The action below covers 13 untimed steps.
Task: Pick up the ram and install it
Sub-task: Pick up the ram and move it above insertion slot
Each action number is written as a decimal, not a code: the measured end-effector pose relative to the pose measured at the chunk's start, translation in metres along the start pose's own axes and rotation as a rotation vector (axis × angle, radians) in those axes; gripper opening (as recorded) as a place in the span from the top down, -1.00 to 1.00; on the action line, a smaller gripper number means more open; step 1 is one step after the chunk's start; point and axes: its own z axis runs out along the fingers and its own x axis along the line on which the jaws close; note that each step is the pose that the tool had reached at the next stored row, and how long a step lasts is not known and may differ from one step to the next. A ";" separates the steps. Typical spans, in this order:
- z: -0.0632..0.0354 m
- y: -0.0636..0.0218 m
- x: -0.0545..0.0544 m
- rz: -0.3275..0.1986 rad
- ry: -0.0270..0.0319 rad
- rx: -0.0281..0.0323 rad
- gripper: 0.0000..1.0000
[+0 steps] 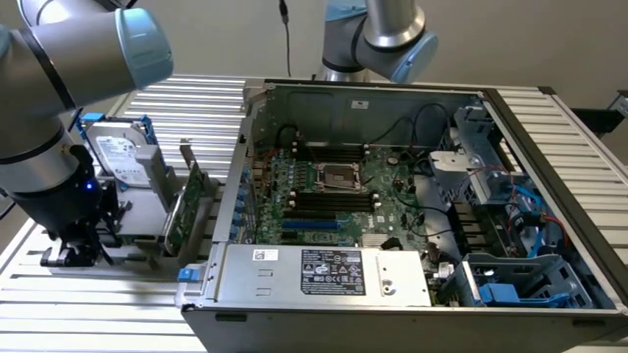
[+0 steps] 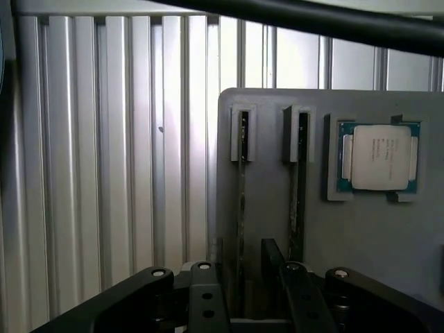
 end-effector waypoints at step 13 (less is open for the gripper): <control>0.0129 0.0034 0.001 0.000 -0.0131 -0.0004 0.27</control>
